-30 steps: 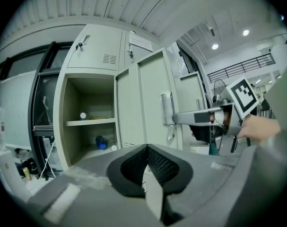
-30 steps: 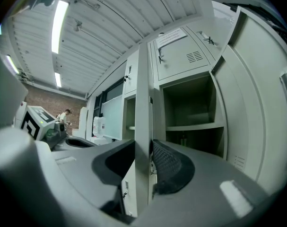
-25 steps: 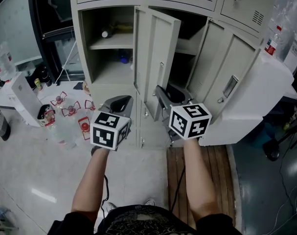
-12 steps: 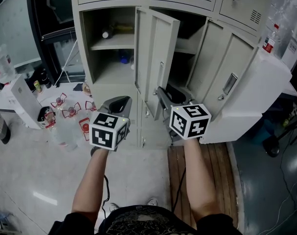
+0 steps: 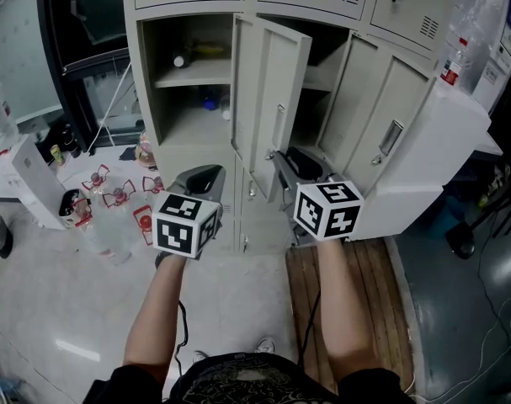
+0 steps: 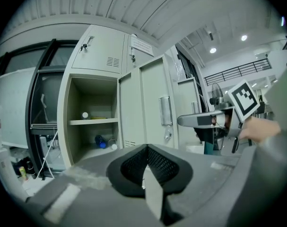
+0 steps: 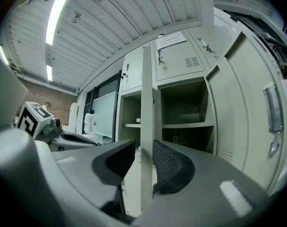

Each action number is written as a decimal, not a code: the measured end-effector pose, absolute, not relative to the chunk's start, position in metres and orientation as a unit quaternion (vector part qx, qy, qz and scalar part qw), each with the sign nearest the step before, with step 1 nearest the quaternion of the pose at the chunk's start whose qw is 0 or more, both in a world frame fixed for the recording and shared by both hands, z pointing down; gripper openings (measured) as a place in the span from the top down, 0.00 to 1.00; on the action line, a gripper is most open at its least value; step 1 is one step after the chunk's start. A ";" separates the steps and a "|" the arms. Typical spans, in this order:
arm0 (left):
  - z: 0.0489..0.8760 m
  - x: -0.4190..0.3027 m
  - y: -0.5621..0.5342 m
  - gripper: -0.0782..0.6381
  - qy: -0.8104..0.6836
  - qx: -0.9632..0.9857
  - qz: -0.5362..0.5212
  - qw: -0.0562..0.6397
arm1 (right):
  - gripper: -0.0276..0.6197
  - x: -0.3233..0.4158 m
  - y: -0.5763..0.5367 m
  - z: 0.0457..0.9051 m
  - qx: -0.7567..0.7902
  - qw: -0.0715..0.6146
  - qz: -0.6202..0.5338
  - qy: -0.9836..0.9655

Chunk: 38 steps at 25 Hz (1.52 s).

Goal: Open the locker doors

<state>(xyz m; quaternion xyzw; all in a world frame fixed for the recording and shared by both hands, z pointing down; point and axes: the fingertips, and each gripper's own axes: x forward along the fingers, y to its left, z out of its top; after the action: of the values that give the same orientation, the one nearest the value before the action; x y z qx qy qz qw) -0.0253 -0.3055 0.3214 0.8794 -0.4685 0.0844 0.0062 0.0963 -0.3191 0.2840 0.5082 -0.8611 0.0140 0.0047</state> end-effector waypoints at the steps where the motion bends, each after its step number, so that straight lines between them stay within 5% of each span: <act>1: 0.321 -0.027 -0.305 0.89 -0.467 0.880 0.084 0.006 | 0.78 0.097 -0.317 0.284 0.512 0.005 0.014 -0.859; 15: 0.326 -0.070 -0.291 0.89 -0.462 0.883 0.083 0.011 | 0.78 0.060 -0.295 0.297 0.523 0.020 0.025 -0.852; 38: 0.341 -0.246 -0.252 0.89 -0.550 0.830 0.092 0.022 | 0.86 -0.127 -0.274 0.321 0.432 0.033 0.033 -0.901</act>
<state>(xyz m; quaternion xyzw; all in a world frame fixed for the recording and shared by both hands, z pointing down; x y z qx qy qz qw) -0.2461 -0.2516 0.3407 0.8300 -0.5498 0.0917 0.0222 -0.1272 -0.2745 0.3208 0.4317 -0.9008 0.0335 0.0327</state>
